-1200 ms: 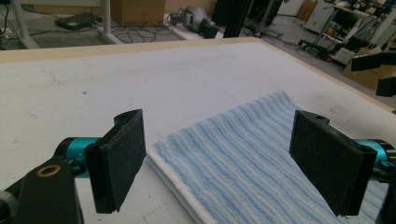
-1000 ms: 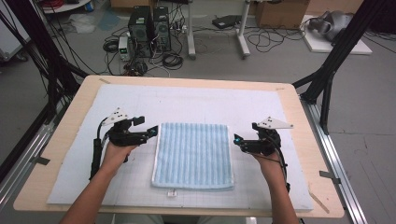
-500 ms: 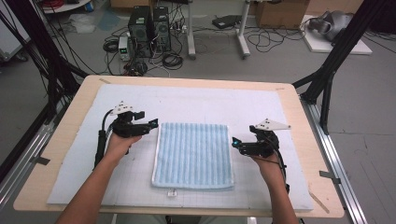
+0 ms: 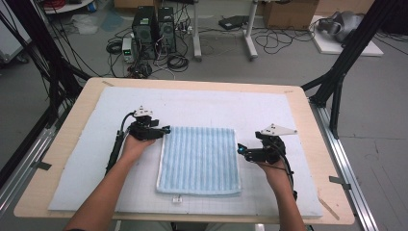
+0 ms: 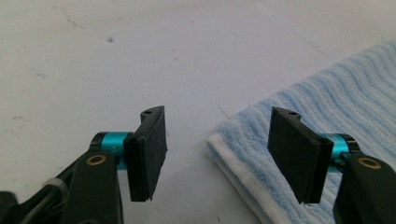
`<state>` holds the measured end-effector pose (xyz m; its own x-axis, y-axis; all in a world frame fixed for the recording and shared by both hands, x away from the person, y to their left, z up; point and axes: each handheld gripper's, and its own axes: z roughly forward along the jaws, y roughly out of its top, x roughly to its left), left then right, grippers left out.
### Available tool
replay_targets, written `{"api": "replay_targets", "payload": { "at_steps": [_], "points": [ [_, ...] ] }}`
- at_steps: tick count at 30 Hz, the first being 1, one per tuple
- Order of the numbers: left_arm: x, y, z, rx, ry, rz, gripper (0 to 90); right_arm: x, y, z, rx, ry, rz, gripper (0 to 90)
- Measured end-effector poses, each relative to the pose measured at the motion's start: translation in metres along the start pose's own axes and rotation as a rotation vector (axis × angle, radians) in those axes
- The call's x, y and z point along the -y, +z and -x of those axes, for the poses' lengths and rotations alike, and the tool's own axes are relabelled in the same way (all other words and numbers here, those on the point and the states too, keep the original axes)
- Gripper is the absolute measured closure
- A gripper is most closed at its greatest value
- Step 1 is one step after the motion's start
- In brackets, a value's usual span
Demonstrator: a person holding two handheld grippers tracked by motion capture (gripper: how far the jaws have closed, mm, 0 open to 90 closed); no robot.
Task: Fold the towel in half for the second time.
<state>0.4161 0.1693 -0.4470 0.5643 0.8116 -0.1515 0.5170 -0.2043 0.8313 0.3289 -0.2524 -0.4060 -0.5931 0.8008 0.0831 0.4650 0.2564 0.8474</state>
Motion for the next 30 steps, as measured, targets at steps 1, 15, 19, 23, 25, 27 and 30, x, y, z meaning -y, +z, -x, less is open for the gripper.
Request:
{"api": "replay_targets", "payload": {
  "at_steps": [1,15,19,23,25,27,30],
  "points": [
    [0.000,0.002,0.001,-0.002,0.007,0.001,40.6,0.000,0.000,0.000,0.001,-0.001,0.000,11.2],
    [0.000,0.010,0.012,-0.039,0.069,-0.021,61.0,0.000,0.006,0.000,-0.005,0.003,-0.011,11.2],
    [0.001,0.011,0.017,-0.041,0.119,-0.045,71.4,0.001,0.007,0.001,-0.003,0.014,-0.012,11.2],
    [0.001,0.012,0.019,-0.052,0.122,-0.055,84.6,0.000,0.010,0.003,0.008,0.015,-0.020,11.2],
    [0.001,0.011,0.016,-0.037,0.103,-0.058,85.8,-0.001,0.013,0.005,0.037,0.016,-0.020,11.1],
    [0.001,0.011,0.015,-0.021,0.066,-0.052,86.2,-0.002,0.017,0.007,0.048,0.046,-0.016,11.2],
    [0.001,0.010,0.014,-0.015,0.074,-0.058,86.3,-0.004,0.026,0.011,0.042,0.058,-0.031,11.2]
  ]
}}
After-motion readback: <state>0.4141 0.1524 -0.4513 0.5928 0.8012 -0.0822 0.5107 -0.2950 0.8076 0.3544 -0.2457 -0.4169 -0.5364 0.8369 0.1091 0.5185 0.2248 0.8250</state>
